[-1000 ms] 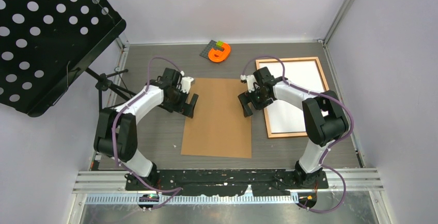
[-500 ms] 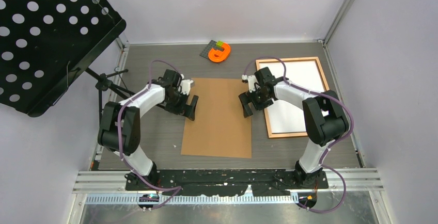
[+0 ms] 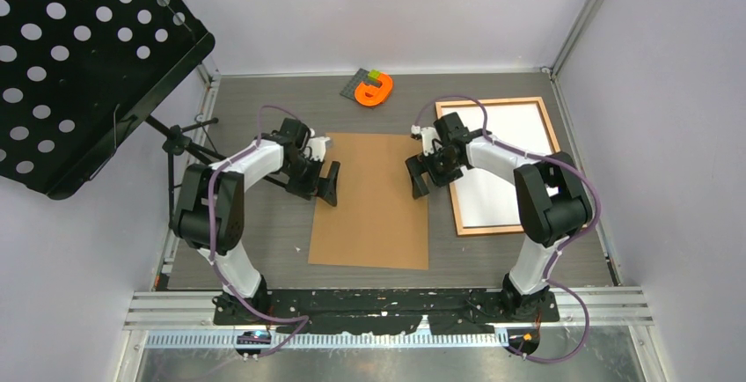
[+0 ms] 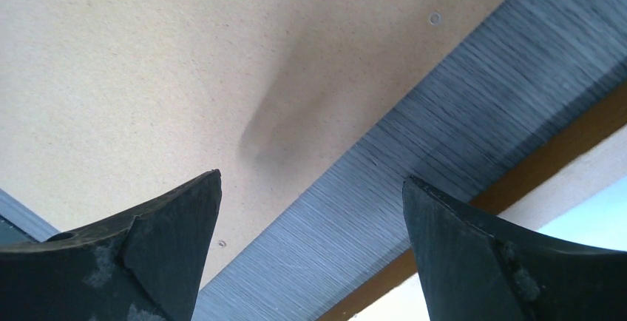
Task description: Put the photo into the frame
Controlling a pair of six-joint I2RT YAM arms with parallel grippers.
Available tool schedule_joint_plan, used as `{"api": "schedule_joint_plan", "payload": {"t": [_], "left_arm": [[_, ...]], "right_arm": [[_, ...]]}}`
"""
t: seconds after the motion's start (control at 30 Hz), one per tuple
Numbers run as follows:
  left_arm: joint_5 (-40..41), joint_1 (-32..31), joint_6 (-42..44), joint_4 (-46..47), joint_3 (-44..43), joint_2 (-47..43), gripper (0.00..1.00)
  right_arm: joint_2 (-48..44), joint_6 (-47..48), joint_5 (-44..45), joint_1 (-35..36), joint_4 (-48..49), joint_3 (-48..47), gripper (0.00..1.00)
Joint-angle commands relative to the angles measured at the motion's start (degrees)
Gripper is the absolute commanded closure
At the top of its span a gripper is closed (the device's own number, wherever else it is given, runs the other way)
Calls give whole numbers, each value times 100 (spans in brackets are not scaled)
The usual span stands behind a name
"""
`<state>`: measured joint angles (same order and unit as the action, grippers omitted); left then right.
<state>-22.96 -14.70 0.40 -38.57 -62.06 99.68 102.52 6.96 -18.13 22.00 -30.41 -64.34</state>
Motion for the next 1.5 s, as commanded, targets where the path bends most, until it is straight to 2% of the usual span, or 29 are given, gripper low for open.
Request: {"api": "schedule_joint_plan", "payload": {"t": [0.0, 0.37, 0.7, 1.17, 1.47], "left_arm": [[-544, 11, -136, 41, -38, 248, 1], [-1524, 32, -299, 202, -171, 663, 1], [-2678, 304, -432, 498, -70, 276, 1], [-3009, 345, -409, 599, -39, 17, 3], [-3426, 345, -130, 468, -104, -721, 3]], "right_arm": [[439, -110, -691, 38, -65, 54, 1], [729, -130, -1477, 25, -123, -159, 0], [849, -168, -1845, -42, -107, -246, 0], [893, -180, -1882, -130, -65, -259, 0], [904, -190, -1790, -185, -78, -301, 0]]}}
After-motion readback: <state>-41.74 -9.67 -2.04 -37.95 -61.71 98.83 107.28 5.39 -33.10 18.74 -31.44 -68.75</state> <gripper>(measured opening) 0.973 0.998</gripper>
